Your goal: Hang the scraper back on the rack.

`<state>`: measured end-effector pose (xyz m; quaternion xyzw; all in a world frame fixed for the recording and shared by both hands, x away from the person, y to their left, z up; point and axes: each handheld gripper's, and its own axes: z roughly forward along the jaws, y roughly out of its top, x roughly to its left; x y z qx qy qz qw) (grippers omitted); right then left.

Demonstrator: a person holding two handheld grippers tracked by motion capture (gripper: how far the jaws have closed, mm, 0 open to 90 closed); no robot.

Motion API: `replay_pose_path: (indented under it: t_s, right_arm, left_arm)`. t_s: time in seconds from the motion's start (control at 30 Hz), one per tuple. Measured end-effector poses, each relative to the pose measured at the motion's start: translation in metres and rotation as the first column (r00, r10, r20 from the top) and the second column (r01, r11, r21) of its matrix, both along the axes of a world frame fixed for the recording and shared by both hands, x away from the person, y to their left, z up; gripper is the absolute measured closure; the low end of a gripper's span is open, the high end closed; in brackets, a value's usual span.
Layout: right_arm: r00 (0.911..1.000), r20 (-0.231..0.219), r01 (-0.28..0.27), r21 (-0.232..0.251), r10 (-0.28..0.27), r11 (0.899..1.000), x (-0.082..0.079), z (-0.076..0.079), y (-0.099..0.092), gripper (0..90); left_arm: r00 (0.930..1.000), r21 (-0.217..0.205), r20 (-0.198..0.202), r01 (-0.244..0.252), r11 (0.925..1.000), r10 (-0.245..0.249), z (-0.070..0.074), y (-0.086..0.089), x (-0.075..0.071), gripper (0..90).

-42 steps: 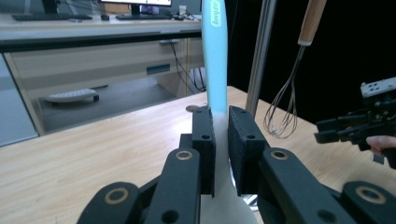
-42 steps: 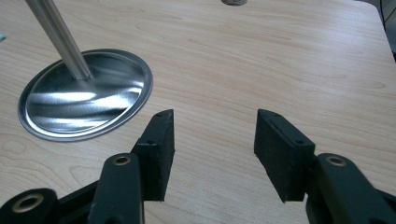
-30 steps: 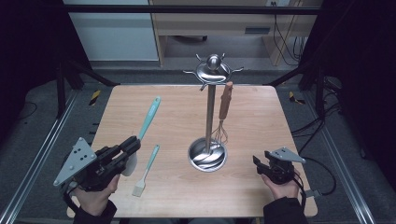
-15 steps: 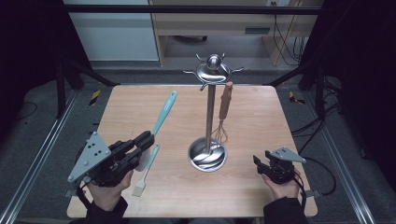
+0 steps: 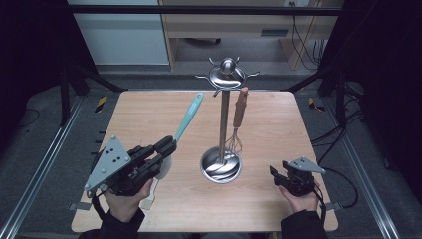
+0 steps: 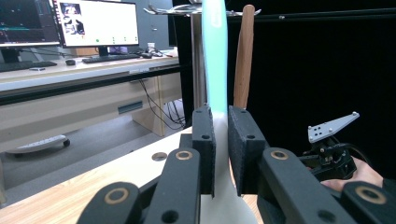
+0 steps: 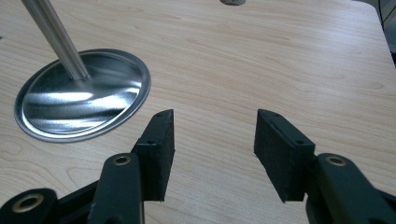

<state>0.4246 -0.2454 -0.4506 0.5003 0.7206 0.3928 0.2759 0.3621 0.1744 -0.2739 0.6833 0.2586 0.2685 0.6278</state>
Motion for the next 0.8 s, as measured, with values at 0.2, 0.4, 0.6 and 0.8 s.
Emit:
replay_pose_path:
  t_s: [0.2, 0.4, 0.6, 0.8]
  right_arm:
    - [1.0000, 0.002, -0.002, -0.004, 0.002, 1.000, 0.000, 0.000, 0.000, 48.1]
    - [1.0000, 0.000, -0.001, 0.000, 0.001, 1.000, 0.000, 0.000, 0.000, 48.2]
    - [1.0000, 0.003, -0.001, -0.002, 0.001, 1.000, 0.000, 0.000, 0.000, 48.2]
    - [1.0000, 0.003, -0.002, -0.002, 0.002, 1.000, 0.000, 0.000, 0.000, 48.3]
  left_arm:
    - [1.0000, 0.001, 0.000, 0.009, 1.0000, -0.009, 0.001, -0.005, 0.001, 81.0]
    - [0.9999, 0.012, 0.000, 0.014, 0.9998, -0.014, 0.002, -0.010, 0.002, 81.0]
    - [0.9999, 0.025, -0.008, 0.014, 0.9996, -0.014, 0.002, -0.014, 0.004, 81.0]
    - [0.9999, 0.033, -0.014, 0.008, 0.9994, -0.007, 0.001, -0.017, 0.008, 81.0]
